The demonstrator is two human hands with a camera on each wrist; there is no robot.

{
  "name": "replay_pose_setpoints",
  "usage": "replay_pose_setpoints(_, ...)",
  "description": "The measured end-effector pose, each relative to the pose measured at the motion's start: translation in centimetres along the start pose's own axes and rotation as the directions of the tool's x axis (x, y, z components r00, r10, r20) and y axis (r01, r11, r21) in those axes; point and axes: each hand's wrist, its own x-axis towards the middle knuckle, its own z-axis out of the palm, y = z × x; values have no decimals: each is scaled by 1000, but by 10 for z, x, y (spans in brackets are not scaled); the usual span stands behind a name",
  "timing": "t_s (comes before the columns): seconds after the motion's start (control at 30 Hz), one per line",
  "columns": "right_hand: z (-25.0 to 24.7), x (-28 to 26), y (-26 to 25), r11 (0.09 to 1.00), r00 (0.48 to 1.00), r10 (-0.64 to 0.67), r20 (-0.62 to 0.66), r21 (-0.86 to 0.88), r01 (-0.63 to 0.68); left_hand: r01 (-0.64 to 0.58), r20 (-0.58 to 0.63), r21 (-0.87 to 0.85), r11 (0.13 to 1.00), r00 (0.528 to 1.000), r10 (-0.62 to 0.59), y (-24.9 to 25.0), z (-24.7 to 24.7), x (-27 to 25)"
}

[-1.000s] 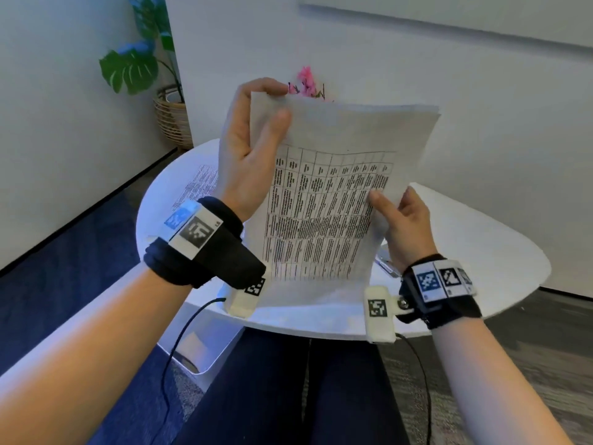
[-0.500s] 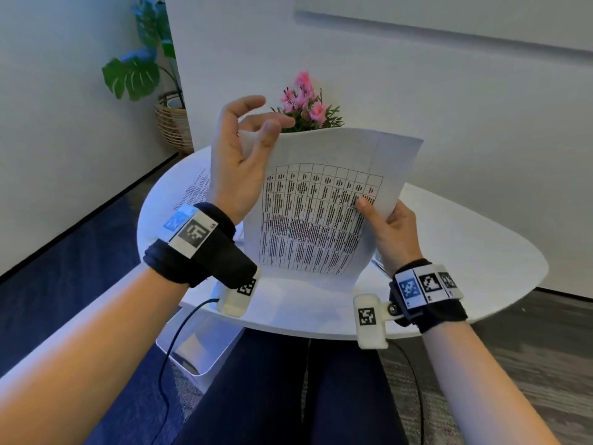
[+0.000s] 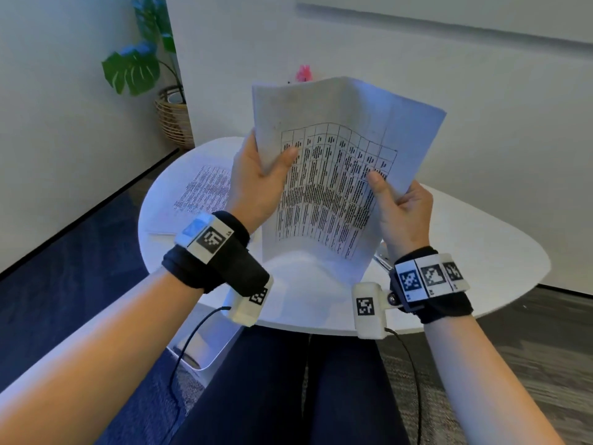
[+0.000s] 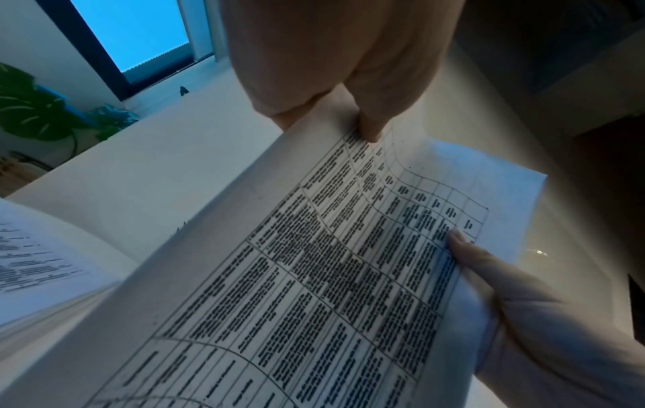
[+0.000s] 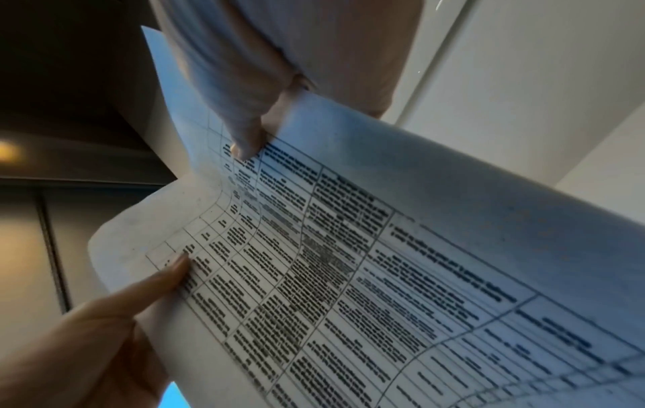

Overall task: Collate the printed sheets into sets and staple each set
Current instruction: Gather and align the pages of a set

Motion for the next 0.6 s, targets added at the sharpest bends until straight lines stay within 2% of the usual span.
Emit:
replay_pose_setpoints(0.07, -3, -4, 10, 999, 1000, 30, 8, -32, -30, 15, -1, 74, 997, 1000, -15, -10, 0, -5)
replay_pose_setpoints(0.13, -9, -13, 25, 988, 991, 127, 39, -95, -123, 82, 29, 188, 979, 996, -89, -27, -5, -12)
replay_pose_setpoints(0.23, -20, -34, 54, 924, 940, 318, 123, -264, -278, 181, 105, 327, 927, 969, -226, -50, -11, -23)
replay_pose_setpoints(0.3, -27, -48, 74, 859, 884, 439, 158, -362, -362, 234, 86, 346, 908, 956, -279, -57, -13, -29)
replay_pose_setpoints(0.4, -36, -64, 98, 813, 838, 517, 178, -409, -415, 299, 12, 287, 910, 949, -316, -58, -15, -29)
replay_pose_setpoints(0.5, -40, -74, 108, 819, 844, 516, 148, -373, -436, 322, 6, 246, 914, 943, -333, -53, -15, -26)
replay_pose_setpoints(0.6, -36, -77, 108, 819, 904, 425, 50, -447, -360, 341, -15, 241, 909, 938, -347, -51, -14, -26)
